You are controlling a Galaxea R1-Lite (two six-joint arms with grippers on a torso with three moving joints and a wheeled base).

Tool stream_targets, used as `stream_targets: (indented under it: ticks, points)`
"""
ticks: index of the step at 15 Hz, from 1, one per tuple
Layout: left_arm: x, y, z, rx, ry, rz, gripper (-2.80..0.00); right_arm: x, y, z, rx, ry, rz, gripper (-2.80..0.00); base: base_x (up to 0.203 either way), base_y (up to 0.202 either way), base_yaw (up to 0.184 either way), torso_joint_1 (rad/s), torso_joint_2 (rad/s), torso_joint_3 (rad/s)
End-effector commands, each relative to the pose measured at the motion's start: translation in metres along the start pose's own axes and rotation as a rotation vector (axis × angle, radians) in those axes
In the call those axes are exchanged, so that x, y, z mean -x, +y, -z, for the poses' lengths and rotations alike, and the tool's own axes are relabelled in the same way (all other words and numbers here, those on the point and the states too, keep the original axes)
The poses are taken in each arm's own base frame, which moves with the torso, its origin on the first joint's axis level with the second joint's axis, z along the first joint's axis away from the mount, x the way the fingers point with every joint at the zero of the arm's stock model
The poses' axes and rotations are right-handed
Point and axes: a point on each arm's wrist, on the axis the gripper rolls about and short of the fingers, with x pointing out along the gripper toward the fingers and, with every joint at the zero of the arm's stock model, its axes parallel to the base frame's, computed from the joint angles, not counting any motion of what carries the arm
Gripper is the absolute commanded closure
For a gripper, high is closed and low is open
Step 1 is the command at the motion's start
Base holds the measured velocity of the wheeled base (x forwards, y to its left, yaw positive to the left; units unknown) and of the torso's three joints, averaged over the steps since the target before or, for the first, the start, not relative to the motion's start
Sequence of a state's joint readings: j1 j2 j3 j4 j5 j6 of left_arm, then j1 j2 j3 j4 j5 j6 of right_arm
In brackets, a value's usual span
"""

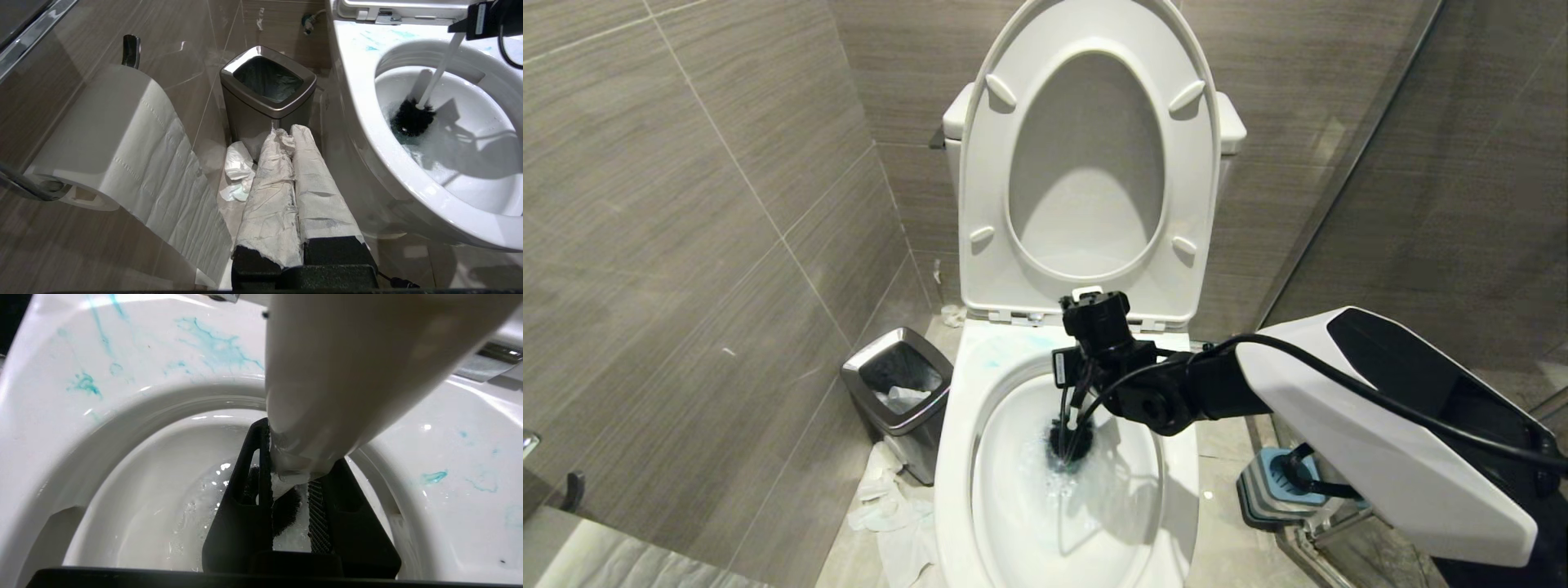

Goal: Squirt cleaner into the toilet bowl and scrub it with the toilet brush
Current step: Scrub the toilet bowl

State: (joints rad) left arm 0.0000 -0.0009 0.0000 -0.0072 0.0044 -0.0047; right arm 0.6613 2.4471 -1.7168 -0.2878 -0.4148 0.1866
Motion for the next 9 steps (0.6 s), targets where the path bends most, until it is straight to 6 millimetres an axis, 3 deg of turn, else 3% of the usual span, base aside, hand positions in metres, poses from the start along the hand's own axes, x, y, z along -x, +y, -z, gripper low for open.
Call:
stream_targets:
  ticks: [1, 3, 5, 7, 9]
  points:
    - [-0.001, 0.000, 0.002, 0.001, 0.007, 0.000, 0.00, 0.023, 0.002, -0.026, -0.019, -0.055, -0.010, 0.00, 0.000, 0.000, 0.000, 0.000, 0.00, 0.000]
    - [-0.001, 0.000, 0.002, 0.001, 0.007, 0.000, 0.00, 0.068, 0.004, -0.061, -0.038, -0.119, -0.032, 0.00, 0.000, 0.000, 0.000, 0.000, 0.00, 0.000]
    - [-0.001, 0.000, 0.002, 0.000, 0.007, 0.000, 0.00, 0.110, 0.003, -0.080, -0.039, -0.143, -0.057, 0.00, 0.000, 0.000, 0.000, 0.000, 0.00, 0.000]
    - [-0.001, 0.000, 0.002, 0.000, 0.007, 0.000, 0.00, 0.119, 0.003, -0.068, -0.012, -0.098, -0.054, 0.00, 0.000, 0.000, 0.000, 0.000, 0.00, 0.000]
    - [-0.001, 0.000, 0.002, 0.000, 0.007, 0.000, 0.00, 0.103, 0.006, -0.051, 0.003, -0.057, -0.040, 0.00, 0.000, 0.000, 0.000, 0.000, 0.00, 0.000]
